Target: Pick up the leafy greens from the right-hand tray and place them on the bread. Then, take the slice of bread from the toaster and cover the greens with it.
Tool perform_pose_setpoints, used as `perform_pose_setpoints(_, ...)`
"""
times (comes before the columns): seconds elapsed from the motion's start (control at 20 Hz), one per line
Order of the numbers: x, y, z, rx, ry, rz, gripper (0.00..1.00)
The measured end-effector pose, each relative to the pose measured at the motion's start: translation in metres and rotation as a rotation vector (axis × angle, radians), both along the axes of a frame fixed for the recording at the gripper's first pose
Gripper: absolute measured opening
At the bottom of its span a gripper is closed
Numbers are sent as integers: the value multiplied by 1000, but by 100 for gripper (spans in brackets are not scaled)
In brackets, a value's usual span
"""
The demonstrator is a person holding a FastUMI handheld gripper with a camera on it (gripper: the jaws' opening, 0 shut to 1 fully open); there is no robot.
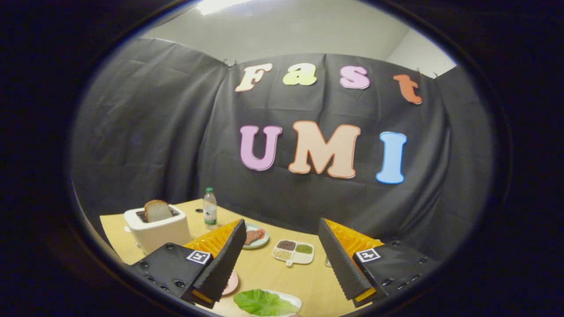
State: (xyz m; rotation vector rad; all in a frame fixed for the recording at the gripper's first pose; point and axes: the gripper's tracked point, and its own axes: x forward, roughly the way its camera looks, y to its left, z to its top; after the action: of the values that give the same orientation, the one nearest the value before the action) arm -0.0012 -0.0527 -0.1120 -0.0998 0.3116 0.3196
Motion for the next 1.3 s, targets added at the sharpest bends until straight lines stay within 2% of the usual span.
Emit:
perform_pose_setpoints(0.35, -17, -13, -68, -62, 169, 126, 100)
perform_pose_setpoints(0.65, -49, -11, -142, -97, 394, 263, 100)
perform_pose_setpoints(0.85, -64, -10, -179, -141, 474, 333, 100)
perform_pose_setpoints(1.3, -91, -26, -266, -222, 672, 385, 100)
